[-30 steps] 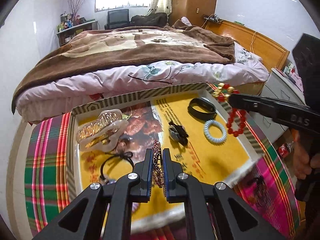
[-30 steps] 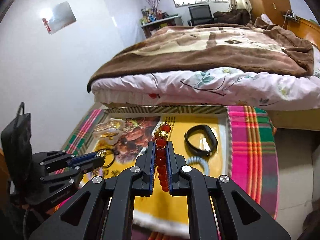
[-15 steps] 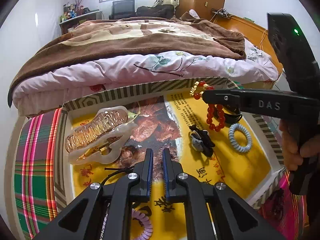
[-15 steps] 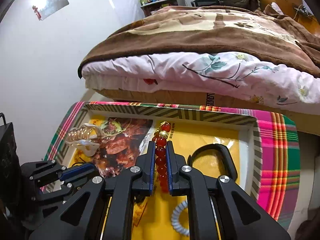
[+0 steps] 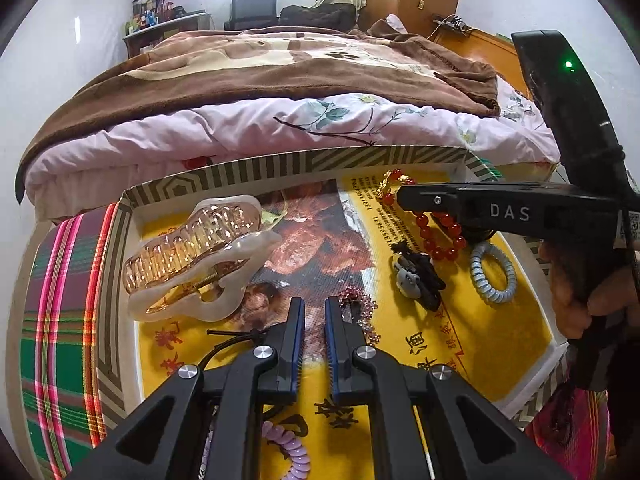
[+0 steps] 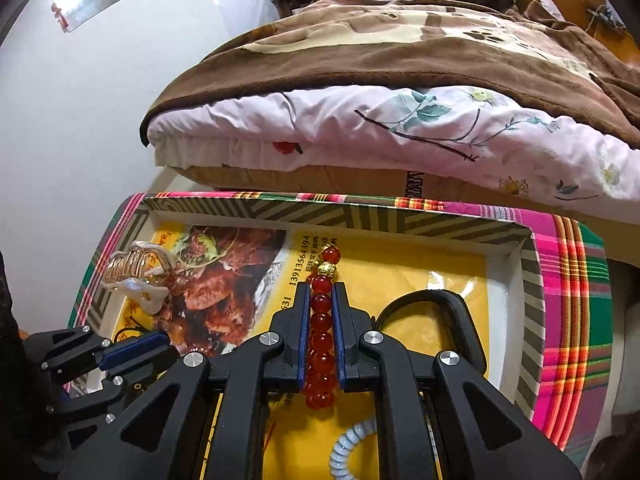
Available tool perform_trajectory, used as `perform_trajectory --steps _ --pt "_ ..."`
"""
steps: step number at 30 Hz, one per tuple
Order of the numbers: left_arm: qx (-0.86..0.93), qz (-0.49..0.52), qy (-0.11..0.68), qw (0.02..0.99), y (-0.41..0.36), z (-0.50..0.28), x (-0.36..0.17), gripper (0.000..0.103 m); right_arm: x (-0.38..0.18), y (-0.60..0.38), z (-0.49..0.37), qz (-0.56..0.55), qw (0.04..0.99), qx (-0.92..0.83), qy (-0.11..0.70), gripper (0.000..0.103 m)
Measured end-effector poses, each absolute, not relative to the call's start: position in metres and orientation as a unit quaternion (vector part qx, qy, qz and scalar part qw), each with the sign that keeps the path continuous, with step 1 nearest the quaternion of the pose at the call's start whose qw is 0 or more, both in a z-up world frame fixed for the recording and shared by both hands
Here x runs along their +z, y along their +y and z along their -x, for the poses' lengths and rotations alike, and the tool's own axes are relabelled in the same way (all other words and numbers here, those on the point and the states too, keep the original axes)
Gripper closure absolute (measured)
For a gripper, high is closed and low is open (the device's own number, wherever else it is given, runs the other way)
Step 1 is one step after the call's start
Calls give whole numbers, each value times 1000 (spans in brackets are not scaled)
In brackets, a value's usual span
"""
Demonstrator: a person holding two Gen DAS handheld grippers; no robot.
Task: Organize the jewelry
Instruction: 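Carry the red bracelet and silver brooch over the yellow box with both tools, then open both tools to drop the bracelet and brooch into the box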
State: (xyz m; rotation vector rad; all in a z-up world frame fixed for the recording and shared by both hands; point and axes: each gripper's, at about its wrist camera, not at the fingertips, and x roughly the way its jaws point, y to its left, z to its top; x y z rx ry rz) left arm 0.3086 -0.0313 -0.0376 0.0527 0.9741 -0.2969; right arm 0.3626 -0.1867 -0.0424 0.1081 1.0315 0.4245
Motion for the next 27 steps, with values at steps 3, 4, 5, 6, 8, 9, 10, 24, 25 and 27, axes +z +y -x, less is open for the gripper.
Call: perform_trajectory --steps 3,4,5,6,8,9,10,24,25,27 --pt "-144 -26 465 873 -31 -306 -36 87 -40 -185 -362 -41 851 199 485 89" --pt "-143 -24 465 873 -30 -306 -36 84 -39 -184 -361 -39 852 199 483 89" --pt "-140 -22 465 874 -29 -305 -36 76 -38 -183 -360 -39 852 200 482 88" --pt "-139 -21 465 874 -28 -304 -35 69 -37 -183 -359 -42 852 201 481 87" --pt "-138 -19 464 875 -27 -303 -33 63 -33 -184 -356 -43 856 202 474 86" --pt "-137 -20 463 875 -26 -301 -32 63 -32 -183 -354 -43 857 202 473 86" --pt "-138 -21 462 876 -27 -300 -31 63 -29 -183 -352 -46 857 203 471 86" --pt "-140 -21 433 890 -28 -253 7 41 11 -197 -294 -70 873 217 431 83" --pt "-141 -20 431 891 -28 -249 9 41 15 -199 -286 -72 875 217 427 82" --pt "-143 -20 426 893 -30 -236 16 41 20 -203 -272 -73 878 218 421 81"
